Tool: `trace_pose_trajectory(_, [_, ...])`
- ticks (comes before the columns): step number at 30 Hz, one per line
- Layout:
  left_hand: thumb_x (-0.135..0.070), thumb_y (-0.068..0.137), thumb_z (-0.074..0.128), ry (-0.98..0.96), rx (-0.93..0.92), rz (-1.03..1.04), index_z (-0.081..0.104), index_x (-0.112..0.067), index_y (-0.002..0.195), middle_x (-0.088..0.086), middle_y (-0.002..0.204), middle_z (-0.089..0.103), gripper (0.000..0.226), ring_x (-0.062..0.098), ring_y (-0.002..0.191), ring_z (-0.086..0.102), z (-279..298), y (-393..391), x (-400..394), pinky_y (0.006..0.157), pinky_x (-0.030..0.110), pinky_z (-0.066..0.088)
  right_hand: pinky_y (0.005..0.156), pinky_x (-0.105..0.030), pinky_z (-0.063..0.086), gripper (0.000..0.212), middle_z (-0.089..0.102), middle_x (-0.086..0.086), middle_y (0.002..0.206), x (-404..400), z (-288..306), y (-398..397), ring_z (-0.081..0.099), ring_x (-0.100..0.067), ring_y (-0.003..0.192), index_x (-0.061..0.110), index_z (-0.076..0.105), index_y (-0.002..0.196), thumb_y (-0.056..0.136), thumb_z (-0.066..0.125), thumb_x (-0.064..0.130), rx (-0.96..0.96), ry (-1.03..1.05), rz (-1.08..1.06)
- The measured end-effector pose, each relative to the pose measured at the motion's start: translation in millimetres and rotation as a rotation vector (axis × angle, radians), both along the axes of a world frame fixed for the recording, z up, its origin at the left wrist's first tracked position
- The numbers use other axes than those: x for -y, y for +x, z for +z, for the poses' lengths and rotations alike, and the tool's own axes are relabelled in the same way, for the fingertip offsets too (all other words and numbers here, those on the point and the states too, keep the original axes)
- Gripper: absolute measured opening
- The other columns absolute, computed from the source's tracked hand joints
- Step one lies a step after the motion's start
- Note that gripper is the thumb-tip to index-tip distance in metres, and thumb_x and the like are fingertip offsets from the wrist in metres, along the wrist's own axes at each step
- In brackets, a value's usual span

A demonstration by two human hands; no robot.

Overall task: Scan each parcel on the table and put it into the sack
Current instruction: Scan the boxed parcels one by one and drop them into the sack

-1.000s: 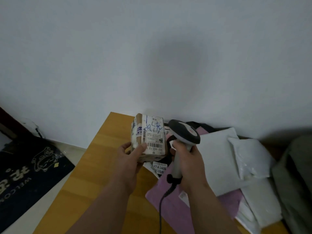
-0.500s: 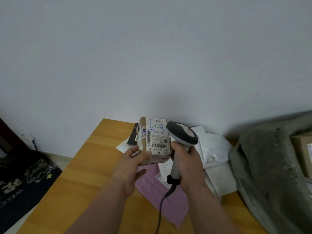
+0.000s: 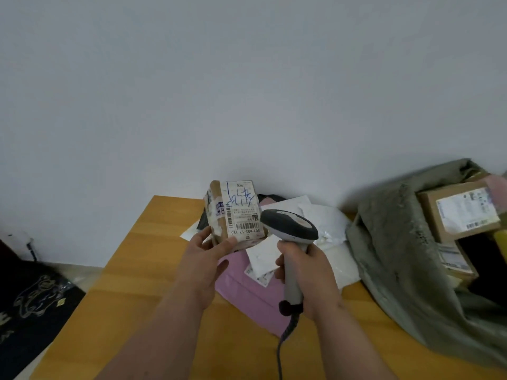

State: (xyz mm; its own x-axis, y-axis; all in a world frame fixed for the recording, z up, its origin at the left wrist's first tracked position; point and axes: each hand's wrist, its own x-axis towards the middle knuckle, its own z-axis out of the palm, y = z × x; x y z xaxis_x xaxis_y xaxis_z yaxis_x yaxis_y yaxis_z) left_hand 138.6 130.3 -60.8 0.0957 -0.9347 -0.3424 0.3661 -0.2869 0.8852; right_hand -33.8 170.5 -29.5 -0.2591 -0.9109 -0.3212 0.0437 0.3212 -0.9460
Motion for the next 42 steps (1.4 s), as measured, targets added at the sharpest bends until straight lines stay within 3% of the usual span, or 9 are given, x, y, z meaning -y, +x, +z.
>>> trace_pose_trajectory(9, [-0.007, 0.08, 0.075, -0.096, -0.003, -0.039, 0.045, -0.021, 0.138, 0.001, 0.118, 0.067, 0.067, 0.021, 0.111, 0.062, 16.0, 3.4, -28.4, 0.101, 0.048, 0.045, 0.062, -0.035, 0.049, 0.013, 0.065, -0.006, 0.065, -46.4, 14.3, 3.8, 0.058, -0.019, 0.055, 0.007, 0.064, 0.086, 0.085, 0.066, 0.019, -0.017, -0.062, 0.027])
trace_pose_trajectory(18, [-0.005, 0.08, 0.075, -0.107, -0.02, -0.027, 0.045, -0.022, 0.137, 0.001, 0.123, 0.063, 0.067, 0.021, 0.113, 0.06, 21.6, -8.2, -43.0, 0.1, 0.047, 0.046, 0.06, -0.035, 0.047, 0.012, 0.064, -0.009, 0.064, -74.6, 22.9, -6.7, 0.056, -0.021, 0.055, 0.004, 0.063, 0.083, 0.086, 0.066, 0.016, 0.01, -0.089, 0.04])
trace_pose_trajectory(24, [-0.001, 0.081, 0.073, -0.131, -0.034, -0.053, 0.049, -0.02, 0.132, 0.002, 0.118, 0.066, 0.059, 0.016, 0.103, 0.065, 29.2, -34.5, -46.9, 0.08, 0.036, 0.053, 0.059, -0.035, 0.046, 0.012, 0.063, -0.009, 0.064, -78.3, 29.5, -31.8, 0.055, -0.021, 0.055, 0.005, 0.063, 0.08, 0.085, 0.066, 0.015, 0.011, -0.094, 0.034])
trace_pose_trajectory(28, [-0.007, 0.077, 0.078, -0.119, -0.018, -0.055, 0.049, -0.022, 0.136, 0.001, 0.121, 0.066, 0.068, 0.02, 0.112, 0.062, 29.7, -66.0, -50.8, 0.101, 0.051, 0.047, 0.055, -0.032, 0.047, 0.01, 0.061, -0.008, 0.063, -82.4, 34.8, -62.8, 0.054, -0.02, 0.055, 0.005, 0.063, 0.083, 0.087, 0.066, 0.013, 0.033, -0.09, 0.029])
trace_pose_trajectory(33, [-0.007, 0.082, 0.074, -0.133, -0.02, -0.081, 0.05, -0.022, 0.129, 0.003, 0.122, 0.064, 0.055, 0.02, 0.112, 0.06, 37.4, -122.8, -61.0, 0.104, 0.049, 0.044, 0.055, -0.031, 0.048, 0.014, 0.063, -0.008, 0.065, -89.3, 36.8, -115.7, 0.057, -0.02, 0.056, 0.003, 0.065, 0.088, 0.085, 0.069, 0.016, 0.041, -0.117, -0.051])
trace_pose_trajectory(36, [-0.008, 0.083, 0.073, -0.13, -0.028, -0.089, 0.05, -0.022, 0.132, 0.002, 0.12, 0.065, 0.056, 0.018, 0.109, 0.062, 42.6, -156.4, -65.2, 0.098, 0.043, 0.049, 0.057, -0.032, 0.051, 0.01, 0.064, -0.007, 0.068, -93.3, 38.1, -147.0, 0.059, -0.019, 0.058, 0.008, 0.066, 0.089, 0.087, 0.07, 0.017, 0.065, -0.151, -0.152])
trace_pose_trajectory(40, [-0.01, 0.083, 0.073, -0.177, -0.024, -0.157, 0.052, -0.022, 0.13, 0.0, 0.115, 0.07, 0.053, 0.013, 0.096, 0.07, 46.9, -199.9, -70.0, 0.069, 0.028, 0.056, 0.063, -0.034, 0.052, 0.009, 0.065, -0.004, 0.073, -102.2, 36.5, -186.7, 0.063, -0.016, 0.062, 0.015, 0.065, 0.089, 0.088, 0.071, 0.021, 0.063, -0.203, -0.281])
trace_pose_trajectory(42, [-0.015, 0.08, 0.077, -0.205, -0.004, -0.214, 0.053, -0.022, 0.13, 0.0, 0.115, 0.07, 0.056, 0.014, 0.096, 0.071, 48.5, -220.5, -72.7, 0.071, 0.029, 0.058, 0.063, -0.034, 0.052, 0.007, 0.068, -0.003, 0.077, -107.0, 33.3, -205.3, 0.066, -0.019, 0.069, 0.018, 0.066, 0.09, 0.089, 0.07, 0.023, 0.04, -0.235, -0.34])
